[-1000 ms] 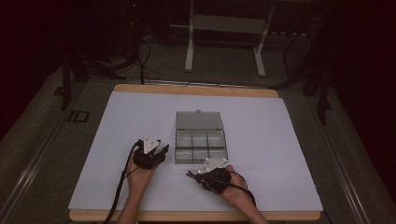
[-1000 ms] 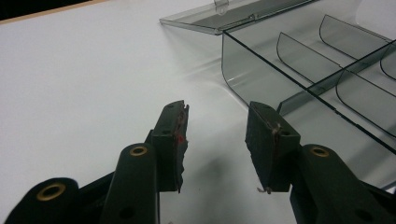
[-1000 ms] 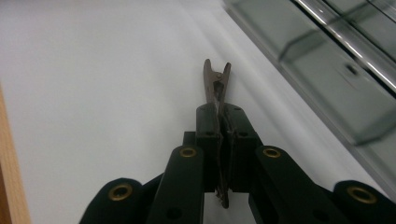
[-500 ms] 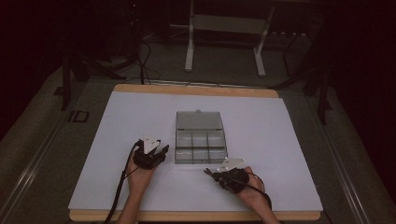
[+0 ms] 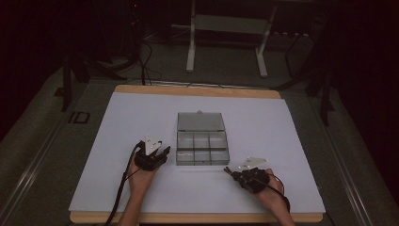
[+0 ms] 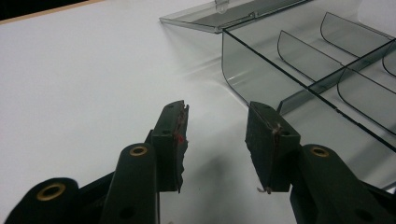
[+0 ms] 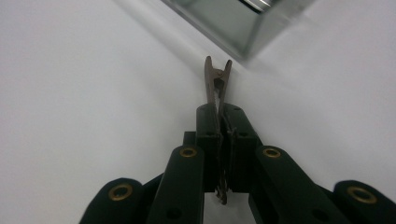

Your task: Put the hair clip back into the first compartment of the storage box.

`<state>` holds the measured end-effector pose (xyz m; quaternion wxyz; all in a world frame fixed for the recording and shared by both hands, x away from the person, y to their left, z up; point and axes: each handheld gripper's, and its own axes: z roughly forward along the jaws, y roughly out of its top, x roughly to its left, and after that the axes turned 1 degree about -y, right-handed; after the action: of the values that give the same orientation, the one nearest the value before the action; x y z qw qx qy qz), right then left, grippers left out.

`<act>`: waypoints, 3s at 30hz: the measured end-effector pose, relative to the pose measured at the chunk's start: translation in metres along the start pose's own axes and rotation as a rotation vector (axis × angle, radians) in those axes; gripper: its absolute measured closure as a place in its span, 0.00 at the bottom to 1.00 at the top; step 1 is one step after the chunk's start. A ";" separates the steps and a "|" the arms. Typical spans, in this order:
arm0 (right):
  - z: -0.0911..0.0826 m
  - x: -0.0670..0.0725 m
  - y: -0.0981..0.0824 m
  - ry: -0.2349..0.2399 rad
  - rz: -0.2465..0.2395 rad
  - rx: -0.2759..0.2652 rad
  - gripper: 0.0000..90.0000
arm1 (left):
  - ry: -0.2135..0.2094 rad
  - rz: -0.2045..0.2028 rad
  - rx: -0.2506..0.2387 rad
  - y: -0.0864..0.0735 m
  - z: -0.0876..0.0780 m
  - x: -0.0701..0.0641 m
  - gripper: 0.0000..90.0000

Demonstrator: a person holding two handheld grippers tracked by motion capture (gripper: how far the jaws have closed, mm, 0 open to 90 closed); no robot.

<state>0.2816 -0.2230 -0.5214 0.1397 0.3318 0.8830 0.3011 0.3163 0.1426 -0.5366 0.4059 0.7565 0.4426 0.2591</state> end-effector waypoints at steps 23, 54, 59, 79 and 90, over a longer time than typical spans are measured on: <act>-0.011 -0.042 -0.008 -0.039 0.055 0.063 0.87 | -0.001 -0.002 0.004 0.000 0.000 0.000 0.64; -0.008 -0.056 0.038 0.026 -0.009 0.200 0.60 | -0.002 -0.008 0.012 0.000 0.001 0.001 0.62; -0.005 -0.055 0.044 0.045 -0.015 0.227 0.60 | -0.006 -0.014 0.015 0.000 0.001 0.002 0.62; 0.007 -0.052 0.057 0.072 -0.043 0.342 0.76 | -0.005 -0.016 0.020 0.000 0.002 0.002 0.61; 0.015 -0.050 0.058 0.071 -0.044 0.417 0.83 | -0.005 -0.016 0.021 0.000 0.002 0.002 0.61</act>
<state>0.3548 -0.2152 -0.4944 0.0432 0.3235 0.9376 0.1202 0.3189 0.1434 -0.5372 0.4010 0.7577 0.4505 0.2492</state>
